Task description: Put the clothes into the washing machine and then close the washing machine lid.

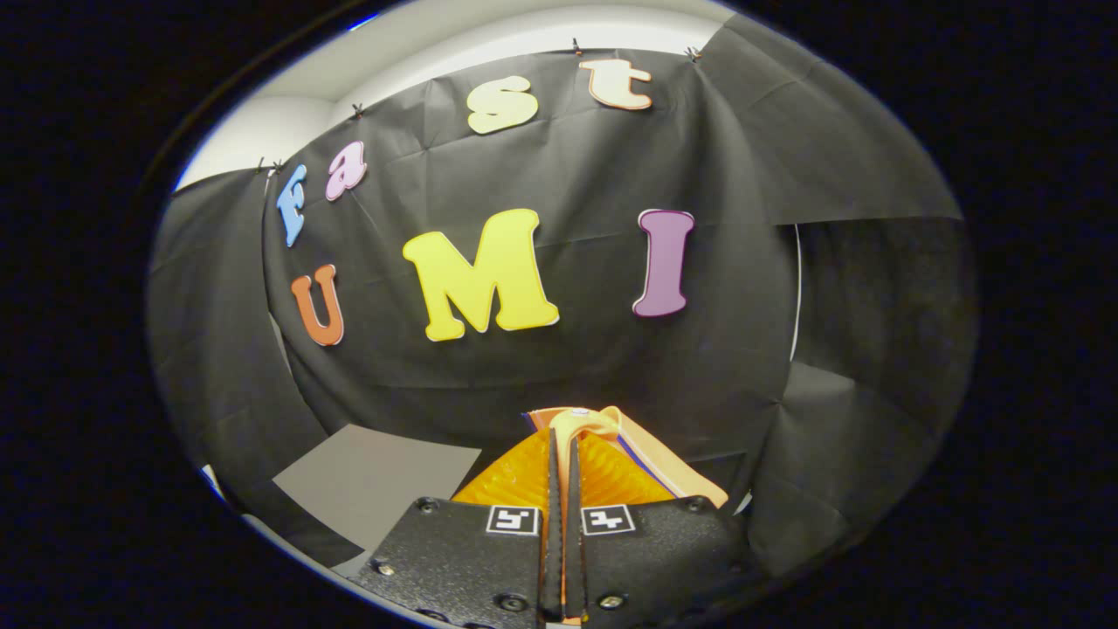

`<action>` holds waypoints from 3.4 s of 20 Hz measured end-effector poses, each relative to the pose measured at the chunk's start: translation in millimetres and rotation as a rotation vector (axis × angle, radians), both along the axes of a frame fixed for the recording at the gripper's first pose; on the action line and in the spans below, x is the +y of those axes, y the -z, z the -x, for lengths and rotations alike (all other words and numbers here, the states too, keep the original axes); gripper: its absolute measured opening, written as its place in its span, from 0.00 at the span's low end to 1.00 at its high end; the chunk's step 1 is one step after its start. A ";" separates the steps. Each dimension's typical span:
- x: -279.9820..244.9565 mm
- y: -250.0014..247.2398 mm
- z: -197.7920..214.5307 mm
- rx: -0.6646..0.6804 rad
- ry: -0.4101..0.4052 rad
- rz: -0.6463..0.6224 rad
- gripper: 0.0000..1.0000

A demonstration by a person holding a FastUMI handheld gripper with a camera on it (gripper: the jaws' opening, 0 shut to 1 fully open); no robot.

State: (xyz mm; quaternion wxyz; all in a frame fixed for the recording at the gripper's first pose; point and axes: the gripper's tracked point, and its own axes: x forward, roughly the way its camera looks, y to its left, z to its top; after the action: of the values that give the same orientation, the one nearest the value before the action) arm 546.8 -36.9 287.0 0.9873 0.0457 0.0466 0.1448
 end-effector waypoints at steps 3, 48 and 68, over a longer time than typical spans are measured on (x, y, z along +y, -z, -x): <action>4.2 9.2 -13.2 0.020 -0.023 0.003 0.05; -68.2 356.6 -53.5 0.775 0.173 0.205 0.04; -59.2 255.6 -81.9 0.492 0.185 0.183 0.84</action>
State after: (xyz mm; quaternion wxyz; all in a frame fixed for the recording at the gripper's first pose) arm 628.7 -96.1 31.4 0.9553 -0.0057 0.2936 0.0336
